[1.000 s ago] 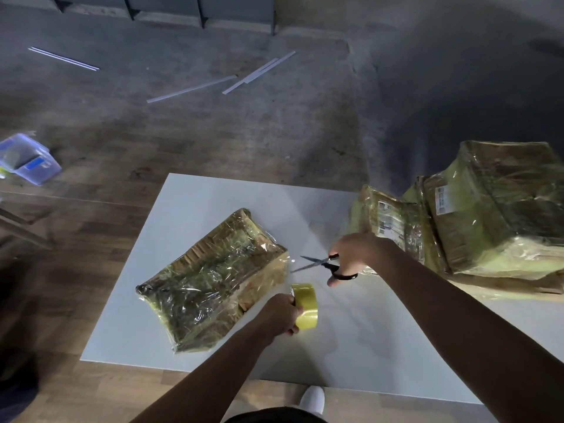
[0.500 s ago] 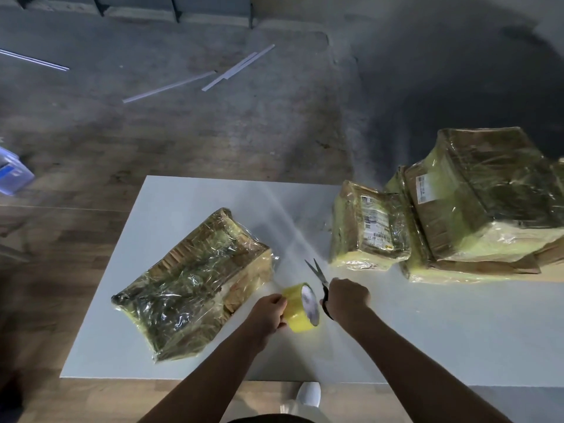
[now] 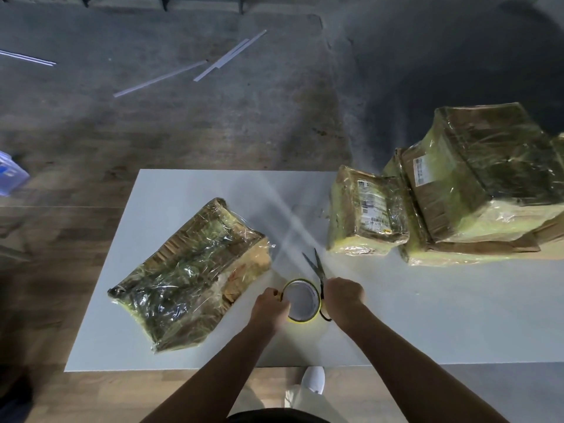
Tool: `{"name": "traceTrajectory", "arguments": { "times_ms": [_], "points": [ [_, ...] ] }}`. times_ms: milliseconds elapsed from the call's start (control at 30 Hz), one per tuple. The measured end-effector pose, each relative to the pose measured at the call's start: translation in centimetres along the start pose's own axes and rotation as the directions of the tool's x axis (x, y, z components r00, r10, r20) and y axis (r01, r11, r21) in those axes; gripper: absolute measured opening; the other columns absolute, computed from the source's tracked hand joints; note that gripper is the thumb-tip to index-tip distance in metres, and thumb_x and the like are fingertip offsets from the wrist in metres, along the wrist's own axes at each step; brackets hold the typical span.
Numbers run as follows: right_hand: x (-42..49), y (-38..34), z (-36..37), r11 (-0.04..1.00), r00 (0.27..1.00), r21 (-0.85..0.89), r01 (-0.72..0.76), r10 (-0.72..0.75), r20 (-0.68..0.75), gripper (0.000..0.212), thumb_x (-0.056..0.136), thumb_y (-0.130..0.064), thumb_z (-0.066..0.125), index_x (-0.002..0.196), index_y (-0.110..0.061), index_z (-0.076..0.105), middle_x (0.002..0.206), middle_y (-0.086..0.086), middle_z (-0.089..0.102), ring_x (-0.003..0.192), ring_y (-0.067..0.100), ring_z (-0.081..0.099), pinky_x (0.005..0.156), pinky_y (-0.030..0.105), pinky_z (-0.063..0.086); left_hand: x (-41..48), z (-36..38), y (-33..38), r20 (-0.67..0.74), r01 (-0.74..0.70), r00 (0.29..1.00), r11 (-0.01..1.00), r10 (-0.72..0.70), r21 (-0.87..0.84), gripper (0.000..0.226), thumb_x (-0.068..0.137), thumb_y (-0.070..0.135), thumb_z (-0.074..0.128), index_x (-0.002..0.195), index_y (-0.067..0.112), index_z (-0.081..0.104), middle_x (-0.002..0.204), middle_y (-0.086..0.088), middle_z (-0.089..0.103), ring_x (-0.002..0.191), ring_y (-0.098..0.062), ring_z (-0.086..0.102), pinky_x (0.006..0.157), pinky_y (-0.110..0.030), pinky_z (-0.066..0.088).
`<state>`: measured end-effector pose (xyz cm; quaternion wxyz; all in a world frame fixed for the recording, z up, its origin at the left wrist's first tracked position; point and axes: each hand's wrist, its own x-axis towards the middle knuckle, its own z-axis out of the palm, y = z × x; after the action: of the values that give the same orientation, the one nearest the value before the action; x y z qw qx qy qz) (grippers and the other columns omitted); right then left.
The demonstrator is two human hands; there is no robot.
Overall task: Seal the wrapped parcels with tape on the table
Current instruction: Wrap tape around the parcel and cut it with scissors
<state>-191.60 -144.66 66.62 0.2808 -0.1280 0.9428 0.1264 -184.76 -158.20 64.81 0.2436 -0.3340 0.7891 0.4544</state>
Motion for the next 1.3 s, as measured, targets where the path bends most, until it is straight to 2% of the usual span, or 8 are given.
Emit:
{"name": "traceTrajectory", "arguments": {
  "times_ms": [200,367,433,500,733,967,1200,1300],
  "points": [
    [-1.1,-2.1,-2.4,0.992,0.988,0.117,0.055,-0.037,-0.152,0.031,0.098,-0.020,0.046,0.127,-0.012,0.052,0.125,0.005,0.061,0.115,0.020,0.060,0.088,0.029,0.049,-2.4,-1.7,1.5,-0.084,-0.215,0.964,0.925,0.253,0.314,0.024,0.091,0.016,0.043,0.108,0.009,0.060,0.113,-0.011,0.062,0.103,-0.028,0.060,0.082,-0.034,0.046],
    [-1.6,-5.5,-4.8,0.774,0.876,0.481,0.412,-0.191,-0.443,0.025,0.096,-0.027,0.046,0.114,-0.013,0.057,0.103,0.010,0.060,0.104,0.029,0.055,0.090,0.038,0.042,-5.9,-6.5,4.8,-0.410,-0.510,0.586,0.711,0.700,0.485,0.031,0.084,0.031,0.036,0.074,0.015,0.061,0.071,-0.002,0.060,0.059,-0.025,0.060,0.047,-0.029,0.043],
    [-2.7,-7.0,-5.2,0.494,0.827,0.691,0.528,-0.113,-0.551,0.018,0.094,-0.030,0.052,0.100,-0.014,0.059,0.093,0.008,0.053,0.097,0.023,0.051,0.089,0.035,0.040,-6.1,-8.3,5.8,-0.438,-0.590,0.469,0.641,0.767,0.491,0.028,0.082,0.028,0.038,0.079,0.013,0.061,0.075,-0.002,0.060,0.066,-0.024,0.057,0.050,-0.031,0.046],
    [-2.7,-8.0,-5.2,0.532,0.752,0.594,0.604,-0.134,-0.645,0.031,0.099,-0.023,0.043,0.126,-0.011,0.054,0.122,0.002,0.054,0.118,0.014,0.050,0.103,0.029,0.038,-5.8,-10.3,6.1,-0.446,-0.574,0.430,0.619,0.785,0.536,0.031,0.081,0.026,0.041,0.091,0.012,0.066,0.089,-0.005,0.064,0.083,-0.026,0.058,0.064,-0.035,0.050],
    [-1.8,-10.7,-4.9,0.496,0.782,0.683,0.537,0.011,-0.623,0.053,0.100,-0.033,0.025,0.146,-0.008,0.038,0.138,0.008,0.055,0.124,0.022,0.054,0.101,0.031,0.044,-2.0,-11.6,1.4,-0.071,-0.389,0.785,0.579,0.615,0.717,0.067,0.101,0.037,0.038,0.154,0.012,0.006,0.162,-0.012,-0.003,0.148,-0.036,-0.003,0.118,-0.055,0.009],
    [0.1,-9.3,-4.7,0.370,0.920,0.851,0.373,-0.028,-0.391,0.028,0.100,-0.030,0.048,0.122,-0.029,0.064,0.106,-0.013,0.069,0.097,0.008,0.064,0.068,0.001,0.036,-2.4,-11.7,2.1,-0.003,-0.343,0.836,0.527,0.548,0.778,0.082,0.094,0.001,0.042,0.149,0.007,-0.019,0.156,-0.016,-0.027,0.143,-0.039,-0.022,0.119,-0.047,-0.004],
    [1.7,-7.5,-6.8,0.630,0.920,0.693,0.351,-0.093,-0.382,0.013,0.090,-0.028,0.062,0.092,-0.027,0.074,0.087,-0.006,0.072,0.086,0.017,0.064,0.076,0.029,0.046,-3.1,-11.7,1.8,-0.120,-0.179,0.879,0.552,0.462,0.814,0.064,0.103,0.015,0.030,0.151,0.002,-0.011,0.158,-0.022,-0.013,0.146,-0.041,-0.010,0.117,-0.055,0.002],
    [1.2,-6.8,-7.3,0.664,0.859,0.585,0.466,-0.180,-0.479,0.036,0.086,-0.019,0.065,0.121,-0.031,0.064,0.111,-0.009,0.069,0.104,0.011,0.063,0.091,0.028,0.047,-3.0,-11.9,0.9,-0.107,-0.162,0.886,0.518,0.451,0.840,0.062,0.104,0.019,0.028,0.150,0.000,-0.009,0.158,-0.024,-0.010,0.145,-0.045,-0.007,0.115,-0.059,0.005]
  ]
}}
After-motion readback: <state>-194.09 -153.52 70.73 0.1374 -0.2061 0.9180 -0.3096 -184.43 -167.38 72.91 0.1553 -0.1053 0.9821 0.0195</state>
